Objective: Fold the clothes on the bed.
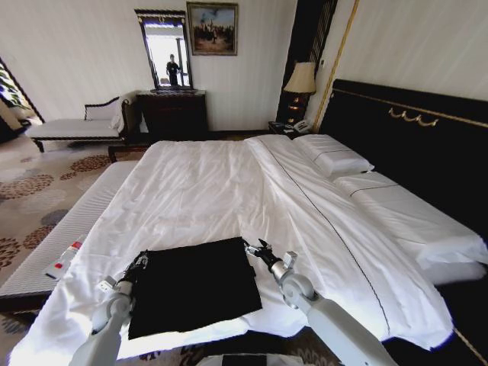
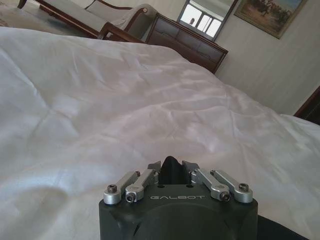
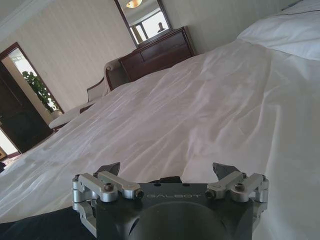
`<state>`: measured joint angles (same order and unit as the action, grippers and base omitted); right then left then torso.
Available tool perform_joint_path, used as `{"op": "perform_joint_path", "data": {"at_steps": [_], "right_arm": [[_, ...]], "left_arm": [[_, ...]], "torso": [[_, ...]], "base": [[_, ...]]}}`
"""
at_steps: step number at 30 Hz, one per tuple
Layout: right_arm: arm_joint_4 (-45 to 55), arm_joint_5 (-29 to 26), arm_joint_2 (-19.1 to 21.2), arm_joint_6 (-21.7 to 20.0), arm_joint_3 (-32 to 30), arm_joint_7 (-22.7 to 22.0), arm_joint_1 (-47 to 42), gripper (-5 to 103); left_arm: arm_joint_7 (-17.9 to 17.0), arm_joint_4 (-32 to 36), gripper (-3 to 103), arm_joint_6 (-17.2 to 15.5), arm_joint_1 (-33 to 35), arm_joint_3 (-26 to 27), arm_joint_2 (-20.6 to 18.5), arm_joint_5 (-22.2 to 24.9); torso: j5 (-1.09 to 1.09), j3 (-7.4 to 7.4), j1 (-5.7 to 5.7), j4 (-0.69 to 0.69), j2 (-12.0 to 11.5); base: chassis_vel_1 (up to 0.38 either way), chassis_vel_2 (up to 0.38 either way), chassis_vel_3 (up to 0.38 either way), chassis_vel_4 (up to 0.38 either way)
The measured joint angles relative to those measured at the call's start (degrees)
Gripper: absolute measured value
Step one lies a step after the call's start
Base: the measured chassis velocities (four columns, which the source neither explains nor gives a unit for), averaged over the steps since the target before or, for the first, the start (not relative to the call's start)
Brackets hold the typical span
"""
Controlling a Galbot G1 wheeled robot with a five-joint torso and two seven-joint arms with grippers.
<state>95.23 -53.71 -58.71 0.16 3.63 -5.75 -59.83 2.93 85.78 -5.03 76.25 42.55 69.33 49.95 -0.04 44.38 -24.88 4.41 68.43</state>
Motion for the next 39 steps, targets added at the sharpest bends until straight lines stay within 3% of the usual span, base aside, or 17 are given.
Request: {"op": "perform_joint_path", "data": {"at_steps": [1,3,6,18,25,27,30,33,39], "right_arm": [[-0.82,0.0,-0.25,0.04,0.01,-0.03,0.23,100],[-1.21,0.0,-0.37,0.05,0.02,-0.06,0.36,100],[-3.09,-0.59,-1.05,0.0,0.23,-0.19,1.15,100],[-4.7,-0.9,-1.78,-0.58,0.59,-0.24,2.42,100],[-4.31,-0.74,-1.76,-0.6,0.48,-0.25,1.84,100],[-4.22,-0.72,-1.73,-0.59,0.42,-0.25,1.76,100],[-3.97,-0.68,-1.57,-0.59,0.21,-0.25,1.45,100],[-3.96,-0.64,-1.56,-0.59,0.17,-0.24,1.31,100],[-3.79,-0.59,-1.54,-0.59,0.12,-0.26,1.1,100]], "left_arm": [[-0.16,0.0,18,0.0,-0.01,0.09,0.0,0.1],[-0.2,0.0,18,0.01,-0.02,0.12,0.0,0.13],[-0.32,0.0,3,0.02,0.03,0.19,-0.04,0.16],[-0.58,0.29,0,0.27,0.51,0.5,-0.16,0.16],[-0.01,-0.14,31,0.6,0.84,0.54,-0.32,0.11],[0.21,-0.2,31,0.68,0.83,0.54,-0.39,0.15],[1.18,-0.86,48,1.07,0.52,0.25,-0.56,0.63],[1.45,-1.52,53,1.38,-0.01,-0.03,-0.24,0.93],[2.15,-3.06,81,2.17,-1.3,-0.95,0.87,1.52]], "torso": [[0.0,0.0,0.0,0.0,0.0],[0.0,0.0,0.0,0.0,0.0],[0.0,0.0,0.0,0.0,0.0],[0.0,0.0,0.0,0.0,0.0],[0.0,0.0,0.0,0.0,0.0],[0.0,0.0,0.0,0.0,0.0],[0.0,0.0,0.0,0.0,0.0],[0.01,0.0,0.0,0.0,0.0],[0.0,0.0,0.0,0.0,0.0]], "base": [[0.0,0.0,0.0,0.0],[0.0,0.0,0.0,0.0],[0.0,0.0,0.0,0.0],[0.0,0.0,0.0,0.0],[0.0,0.0,0.0,0.0],[0.0,0.0,0.0,0.0],[0.0,0.0,0.0,0.0],[0.0,0.0,0.0,0.0],[0.0,0.0,0.0,0.0]]}}
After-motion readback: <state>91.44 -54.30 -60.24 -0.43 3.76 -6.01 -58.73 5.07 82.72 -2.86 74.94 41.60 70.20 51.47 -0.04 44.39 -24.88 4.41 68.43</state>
